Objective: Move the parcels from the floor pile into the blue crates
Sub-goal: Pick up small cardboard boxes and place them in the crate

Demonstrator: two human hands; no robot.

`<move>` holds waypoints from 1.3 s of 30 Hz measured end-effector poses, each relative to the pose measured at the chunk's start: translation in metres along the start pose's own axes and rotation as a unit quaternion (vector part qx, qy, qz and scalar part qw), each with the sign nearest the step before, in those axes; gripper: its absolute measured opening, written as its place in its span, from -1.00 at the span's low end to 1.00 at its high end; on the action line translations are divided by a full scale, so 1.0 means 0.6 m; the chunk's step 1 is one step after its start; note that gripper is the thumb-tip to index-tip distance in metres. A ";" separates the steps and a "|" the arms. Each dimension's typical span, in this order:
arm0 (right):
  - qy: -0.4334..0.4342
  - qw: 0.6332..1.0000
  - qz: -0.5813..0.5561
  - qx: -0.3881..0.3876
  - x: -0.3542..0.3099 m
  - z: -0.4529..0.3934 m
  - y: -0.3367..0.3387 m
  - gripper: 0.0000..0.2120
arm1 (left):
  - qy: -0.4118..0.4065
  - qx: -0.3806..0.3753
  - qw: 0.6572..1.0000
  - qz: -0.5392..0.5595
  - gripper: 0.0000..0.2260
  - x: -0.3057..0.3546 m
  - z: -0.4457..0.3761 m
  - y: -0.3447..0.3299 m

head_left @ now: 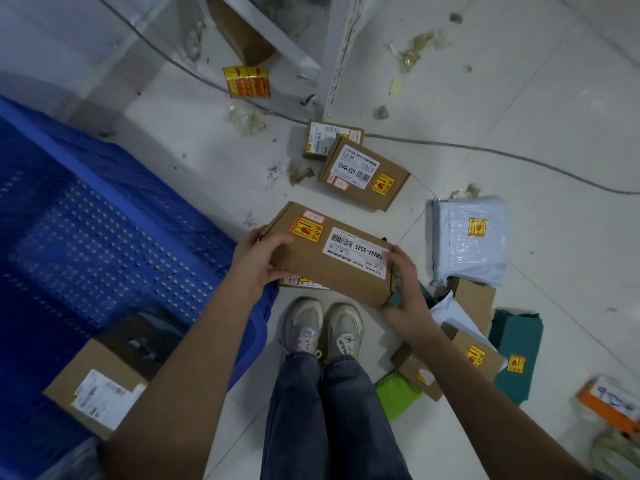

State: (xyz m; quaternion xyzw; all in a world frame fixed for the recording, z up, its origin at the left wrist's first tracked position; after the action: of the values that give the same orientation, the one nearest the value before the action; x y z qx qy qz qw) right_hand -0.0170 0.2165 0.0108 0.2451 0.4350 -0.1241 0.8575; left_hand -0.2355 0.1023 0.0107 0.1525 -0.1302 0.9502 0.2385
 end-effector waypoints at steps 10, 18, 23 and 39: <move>-0.187 0.957 -0.191 -0.115 -0.164 -0.048 -0.016 -0.45 | -0.130 0.028 0.988 0.075 -0.65 0.001 0.110 0.109; -0.026 0.966 0.025 -0.255 -0.283 -0.089 -0.134 -0.31 | -0.178 0.197 0.964 -0.035 -0.39 0.000 0.207 0.267; 0.021 0.939 0.115 -0.322 -0.332 -0.096 -0.261 -0.17 | -0.191 0.194 0.961 -0.039 -0.27 -0.017 0.222 0.375; -0.121 0.911 0.288 -0.269 -0.204 -0.158 -0.518 -0.40 | -0.009 0.213 0.938 -0.273 -0.52 -0.133 0.086 0.478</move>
State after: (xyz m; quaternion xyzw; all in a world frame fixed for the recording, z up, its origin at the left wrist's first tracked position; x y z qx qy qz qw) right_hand -0.2869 0.0025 -0.0349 0.1025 0.2554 0.2213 0.9356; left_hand -0.2979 -0.1916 -0.0203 0.2380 0.1202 0.8524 0.4497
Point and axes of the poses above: each hand's wrist, its own z-axis away from the middle knuckle, its own y-axis out of the back of the hand, x = y × z, the point moved 2 cm from there along -z, towards the middle knuckle, and after that the axes turned 7 degrees about -x, right-handed, at the moved point
